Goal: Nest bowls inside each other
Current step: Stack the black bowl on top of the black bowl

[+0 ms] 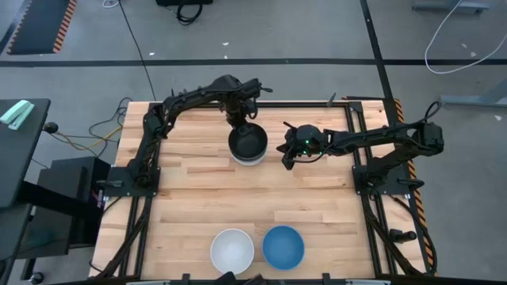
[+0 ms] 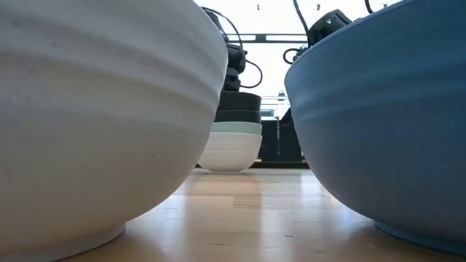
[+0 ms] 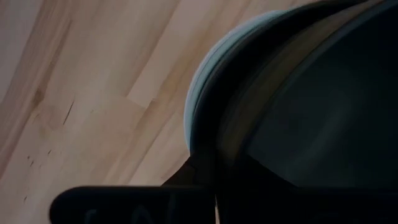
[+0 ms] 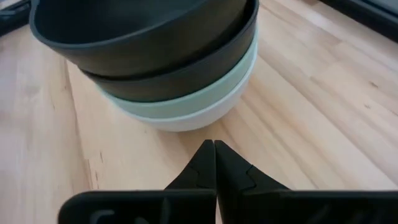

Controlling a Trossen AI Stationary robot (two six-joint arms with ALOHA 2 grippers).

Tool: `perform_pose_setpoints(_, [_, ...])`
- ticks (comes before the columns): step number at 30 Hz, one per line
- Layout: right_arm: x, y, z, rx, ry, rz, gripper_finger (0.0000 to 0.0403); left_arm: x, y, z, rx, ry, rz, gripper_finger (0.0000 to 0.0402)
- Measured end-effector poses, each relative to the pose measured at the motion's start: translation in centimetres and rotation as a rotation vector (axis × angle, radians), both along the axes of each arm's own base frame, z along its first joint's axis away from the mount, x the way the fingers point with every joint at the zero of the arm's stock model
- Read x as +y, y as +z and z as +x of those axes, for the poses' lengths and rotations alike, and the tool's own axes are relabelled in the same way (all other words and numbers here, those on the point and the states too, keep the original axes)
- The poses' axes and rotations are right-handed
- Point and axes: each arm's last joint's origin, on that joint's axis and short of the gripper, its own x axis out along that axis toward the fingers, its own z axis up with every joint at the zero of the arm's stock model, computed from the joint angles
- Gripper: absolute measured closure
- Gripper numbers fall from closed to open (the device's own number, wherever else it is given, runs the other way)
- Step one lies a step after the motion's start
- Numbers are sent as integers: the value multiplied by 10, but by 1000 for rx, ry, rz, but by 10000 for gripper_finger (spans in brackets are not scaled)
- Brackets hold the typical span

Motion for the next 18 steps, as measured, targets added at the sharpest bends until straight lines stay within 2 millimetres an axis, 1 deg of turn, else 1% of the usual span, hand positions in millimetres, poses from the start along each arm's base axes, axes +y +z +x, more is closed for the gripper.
perform_pose_setpoints(7, [4,0,0,12,-2,-4,403,-4,-1,3,-5,-1,-2,384])
perform_pose_setpoints(11, [4,-1,-1,17,-2,-2,403,-4,-7,6,2,-5,-18,392])
perform_pose_setpoints(15, [4,-1,-1,18,-3,-1,403,-3,-11,8,2,-10,-28,390])
perform_pose_setpoints(18, [4,-1,-1,18,0,0,403,-3,-11,7,0,-9,-28,363])
